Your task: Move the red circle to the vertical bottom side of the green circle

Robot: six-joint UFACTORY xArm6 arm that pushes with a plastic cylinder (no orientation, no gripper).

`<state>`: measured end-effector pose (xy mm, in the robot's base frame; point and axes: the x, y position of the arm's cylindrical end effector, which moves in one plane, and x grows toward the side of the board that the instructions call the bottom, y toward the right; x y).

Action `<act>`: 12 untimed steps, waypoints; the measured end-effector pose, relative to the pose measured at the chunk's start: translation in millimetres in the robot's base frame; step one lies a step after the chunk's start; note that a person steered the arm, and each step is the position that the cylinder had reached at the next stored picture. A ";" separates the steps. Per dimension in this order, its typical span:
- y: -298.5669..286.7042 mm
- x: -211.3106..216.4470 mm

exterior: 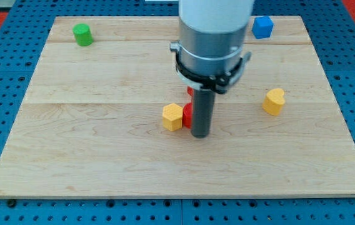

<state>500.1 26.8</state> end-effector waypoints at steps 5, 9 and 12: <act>16.2 -29.7; -7.0 -37.4; -128.3 -72.3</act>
<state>427.9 -101.5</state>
